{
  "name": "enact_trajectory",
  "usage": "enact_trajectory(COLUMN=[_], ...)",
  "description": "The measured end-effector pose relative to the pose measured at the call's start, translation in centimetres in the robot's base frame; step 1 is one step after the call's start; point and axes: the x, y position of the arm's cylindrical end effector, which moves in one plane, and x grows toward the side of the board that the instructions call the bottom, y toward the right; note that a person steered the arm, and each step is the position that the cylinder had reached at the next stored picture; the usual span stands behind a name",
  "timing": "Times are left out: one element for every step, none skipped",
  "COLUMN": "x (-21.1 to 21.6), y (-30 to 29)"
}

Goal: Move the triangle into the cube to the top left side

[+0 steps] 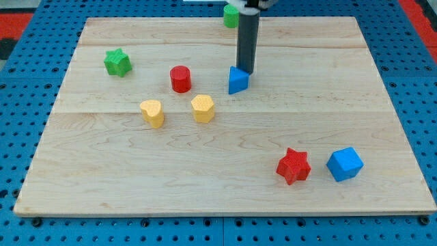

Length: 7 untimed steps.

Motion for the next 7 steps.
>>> enact_trajectory(x=[0.1,3.6,5.3,5.3,5.4,5.7,9.8], y=[-5.7,-5.7,-0.7,3.6,8.1,10.4,14.2])
